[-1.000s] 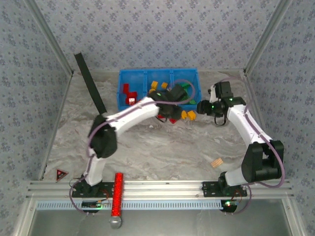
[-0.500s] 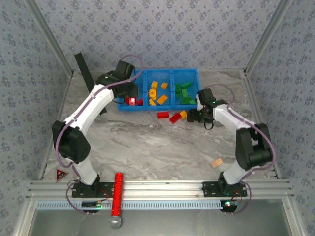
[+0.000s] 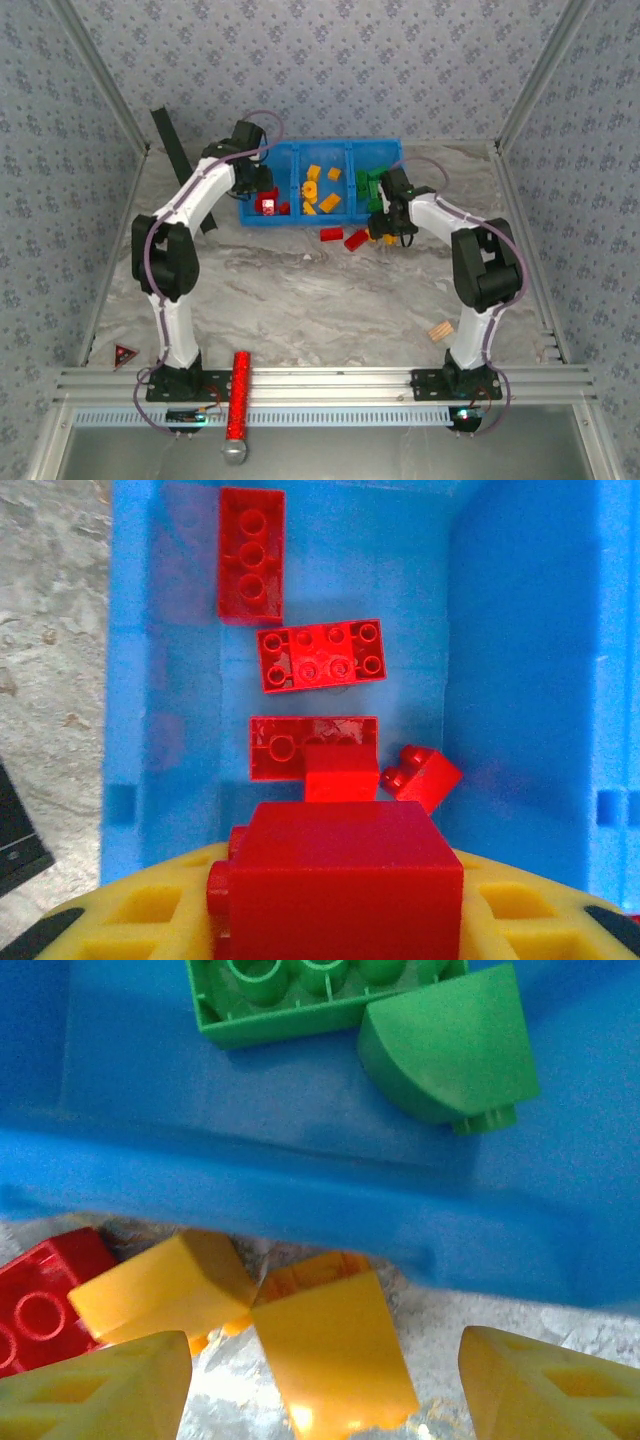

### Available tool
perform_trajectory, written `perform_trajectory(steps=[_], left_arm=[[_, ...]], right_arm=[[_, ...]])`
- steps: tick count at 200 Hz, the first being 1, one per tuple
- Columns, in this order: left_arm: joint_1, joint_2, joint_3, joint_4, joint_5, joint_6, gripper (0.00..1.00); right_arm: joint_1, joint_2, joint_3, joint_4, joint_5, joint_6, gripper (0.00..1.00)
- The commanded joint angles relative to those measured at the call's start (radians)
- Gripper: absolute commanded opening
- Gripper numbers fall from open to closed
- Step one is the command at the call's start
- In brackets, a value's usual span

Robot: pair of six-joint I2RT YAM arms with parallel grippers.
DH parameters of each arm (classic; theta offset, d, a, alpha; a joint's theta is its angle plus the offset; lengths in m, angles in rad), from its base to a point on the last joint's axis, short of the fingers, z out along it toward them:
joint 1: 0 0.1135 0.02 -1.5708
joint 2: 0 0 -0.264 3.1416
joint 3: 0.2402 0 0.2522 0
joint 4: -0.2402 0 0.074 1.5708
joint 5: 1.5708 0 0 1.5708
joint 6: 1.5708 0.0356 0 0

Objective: Sort the legos into containers by color
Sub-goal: Place the lego in the container.

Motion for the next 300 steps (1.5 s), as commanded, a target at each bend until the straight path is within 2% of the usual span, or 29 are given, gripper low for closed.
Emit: perform_trajectory(steps=[1,50,69,118,155,188,216,252,300], left_arm=[[0.010,0.038,0.059,0.000,0.033,0.013,0.38],[0.011,0.113,0.132,-0.023,0.053,0.014,0.41],[0.011,0.140,0.171,-0.040,0.059,0.013,0.43],[0.011,0.156,0.177,-0.048,0.062,0.008,0.61],[0.010,0.140,0.173,-0.050,0.064,0.014,0.71],[0.011,0.096,0.164,-0.035,0.066,0.021,0.75],[0.011,0.043,0.171,-0.019,0.082,0.022,0.77],[0.017,-0.045,0.166,-0.026,0.100,0.036,0.79],[0.059,-0.240,-0.049,0.042,0.149,-0.002,0.83]], right_arm=[[0.002,0.040,0.035,-0.061,0.038,-0.037,0.72],[-0.005,0.083,0.064,-0.061,0.040,-0.043,0.61],[-0.004,0.103,0.080,-0.087,0.034,-0.048,0.51],[-0.007,0.118,0.090,-0.109,0.025,-0.056,0.35],[-0.013,0.050,0.085,-0.164,-0.004,-0.053,0.29],[-0.004,-0.062,0.131,-0.214,-0.049,-0.032,0.28],[0.039,-0.064,0.282,-0.241,-0.071,-0.022,0.28],[0.117,0.063,0.553,-0.238,-0.071,-0.045,0.27],[0.186,0.322,0.911,-0.245,-0.051,-0.111,0.27]])
